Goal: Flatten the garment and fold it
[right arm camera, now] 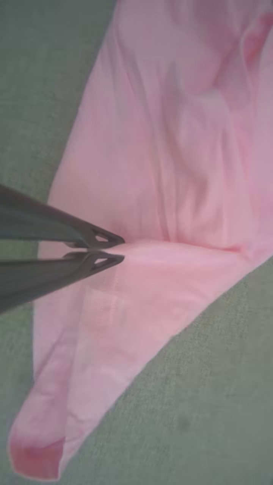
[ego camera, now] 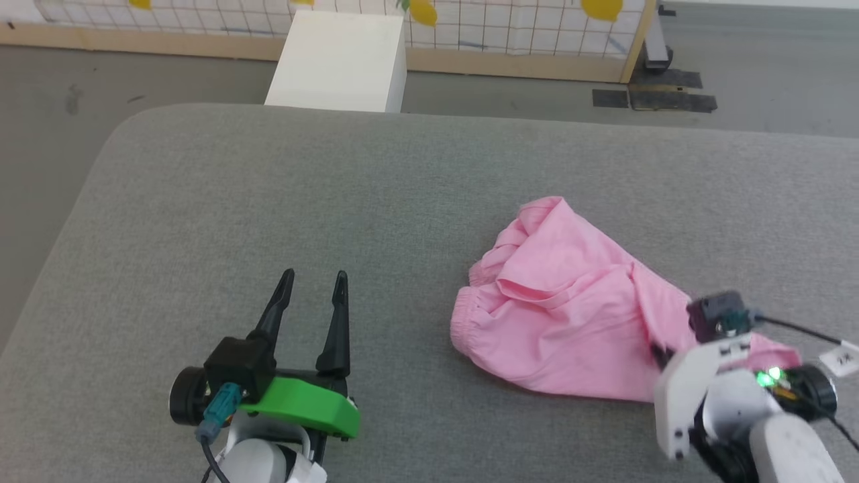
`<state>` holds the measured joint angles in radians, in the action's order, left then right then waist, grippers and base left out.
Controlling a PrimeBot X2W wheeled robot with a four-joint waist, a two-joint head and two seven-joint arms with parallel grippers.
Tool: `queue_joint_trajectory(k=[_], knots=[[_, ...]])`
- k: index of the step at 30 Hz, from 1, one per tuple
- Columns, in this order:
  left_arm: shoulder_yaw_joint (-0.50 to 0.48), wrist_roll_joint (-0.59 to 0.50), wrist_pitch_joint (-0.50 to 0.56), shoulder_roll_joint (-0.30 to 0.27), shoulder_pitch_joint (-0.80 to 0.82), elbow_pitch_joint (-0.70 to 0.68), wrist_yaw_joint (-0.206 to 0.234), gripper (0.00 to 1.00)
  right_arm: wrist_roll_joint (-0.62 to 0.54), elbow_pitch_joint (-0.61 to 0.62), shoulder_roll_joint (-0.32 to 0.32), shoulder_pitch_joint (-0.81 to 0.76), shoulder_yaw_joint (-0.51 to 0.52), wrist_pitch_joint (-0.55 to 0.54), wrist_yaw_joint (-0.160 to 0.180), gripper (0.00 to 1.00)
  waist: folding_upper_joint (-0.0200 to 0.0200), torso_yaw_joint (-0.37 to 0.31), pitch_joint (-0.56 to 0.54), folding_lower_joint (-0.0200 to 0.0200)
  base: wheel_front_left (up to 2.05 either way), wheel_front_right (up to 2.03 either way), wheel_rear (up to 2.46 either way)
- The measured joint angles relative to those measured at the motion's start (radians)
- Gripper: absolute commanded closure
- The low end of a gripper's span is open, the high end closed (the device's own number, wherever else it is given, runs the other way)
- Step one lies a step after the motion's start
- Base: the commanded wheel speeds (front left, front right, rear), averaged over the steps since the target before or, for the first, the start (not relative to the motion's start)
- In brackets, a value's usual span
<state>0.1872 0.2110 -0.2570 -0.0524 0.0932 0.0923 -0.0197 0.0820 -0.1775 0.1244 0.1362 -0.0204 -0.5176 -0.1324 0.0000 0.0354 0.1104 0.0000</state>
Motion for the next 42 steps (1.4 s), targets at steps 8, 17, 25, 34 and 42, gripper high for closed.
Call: queue_joint_trajectory(k=[8,17,25,34,42], knots=[[-0.016,0.001,0.0,0.0,-0.021,0.0,0.0,0.0,0.217,0.441,0.177,-0.435,0.005,-0.492,0.0,0.75,0.0,-0.068,-0.039,0.0,0.0,0.0,0.0],[-0.003,0.001,0.0,0.0,-0.021,0.003,-0.005,0.0,0.201,0.531,0.127,-0.32,0.018,-0.236,0.0,0.0,0.0,-0.077,-0.062,0.0,0.0,0.0,0.0],[0.022,0.005,0.0,0.0,-0.015,0.004,-0.007,0.0,0.155,0.236,0.211,-0.039,-0.226,0.041,0.0,0.0,0.0,-0.021,-0.04,0.0,0.0,0.0,0.0],[0.035,0.012,0.0,0.001,0.012,-0.002,-0.001,0.0,0.175,-0.014,0.272,0.228,-0.523,0.108,0.0,0.0,0.0,0.05,0.011,0.0,0.0,0.0,0.0],[0.04,0.018,0.0,0.001,0.021,-0.005,0.008,0.0,0.235,-0.128,0.297,0.344,-0.587,0.108,0.0,1.0,0.0,0.086,0.048,0.0,0.0,0.0,0.0]])
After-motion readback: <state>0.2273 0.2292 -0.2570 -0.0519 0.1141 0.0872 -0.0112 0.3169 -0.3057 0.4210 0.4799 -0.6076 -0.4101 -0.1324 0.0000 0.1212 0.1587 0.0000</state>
